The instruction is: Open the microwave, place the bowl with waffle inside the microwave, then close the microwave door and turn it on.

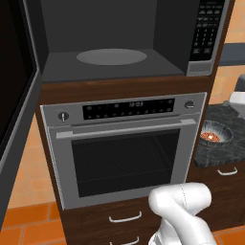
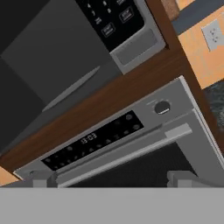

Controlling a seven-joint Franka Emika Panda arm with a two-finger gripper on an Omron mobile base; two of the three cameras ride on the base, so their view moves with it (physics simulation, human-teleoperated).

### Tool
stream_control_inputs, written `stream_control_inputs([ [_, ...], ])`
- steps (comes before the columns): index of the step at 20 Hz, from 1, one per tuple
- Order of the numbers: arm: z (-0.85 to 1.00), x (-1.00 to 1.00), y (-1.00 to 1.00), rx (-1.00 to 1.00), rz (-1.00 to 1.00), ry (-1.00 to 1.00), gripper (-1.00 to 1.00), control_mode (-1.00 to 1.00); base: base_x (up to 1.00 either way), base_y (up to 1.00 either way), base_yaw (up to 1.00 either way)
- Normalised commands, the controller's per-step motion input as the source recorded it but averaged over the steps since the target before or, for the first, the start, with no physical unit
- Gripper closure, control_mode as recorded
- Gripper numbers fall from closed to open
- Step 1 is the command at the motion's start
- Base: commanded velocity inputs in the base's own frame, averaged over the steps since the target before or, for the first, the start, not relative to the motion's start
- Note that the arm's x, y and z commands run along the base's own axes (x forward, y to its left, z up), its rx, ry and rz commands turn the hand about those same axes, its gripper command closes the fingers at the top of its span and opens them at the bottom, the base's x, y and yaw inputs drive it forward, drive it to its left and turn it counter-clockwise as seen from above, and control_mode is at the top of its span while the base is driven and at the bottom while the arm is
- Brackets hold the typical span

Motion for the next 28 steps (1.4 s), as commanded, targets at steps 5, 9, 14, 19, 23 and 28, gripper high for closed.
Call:
stream_control_inputs([
  [5, -0.25, 0.00, -1.00, 0.00, -0.12, 0.26, -1.00, -1.00, 0.00, 0.00, 0.00],
  [9, -0.50, 0.06, -0.97, 0.00, -0.23, 0.35, -1.00, -1.00, 0.00, 0.00, 0.00],
  [14, -0.69, 0.25, -1.00, 0.02, -0.22, 0.41, -1.00, -1.00, 0.00, 0.00, 0.00],
  [19, -0.97, 0.83, -0.74, 0.17, -0.01, 0.20, -1.00, -1.00, 0.00, 0.00, 0.00],
  [23, -0.51, 0.98, -0.71, 0.14, 0.00, 0.04, -1.00, -1.00, 0.00, 0.00, 0.00],
  [28, -0.66, 0.91, -0.65, 0.14, 0.00, 0.01, -1.00, -1.00, 0.00, 0.00, 0.00],
])
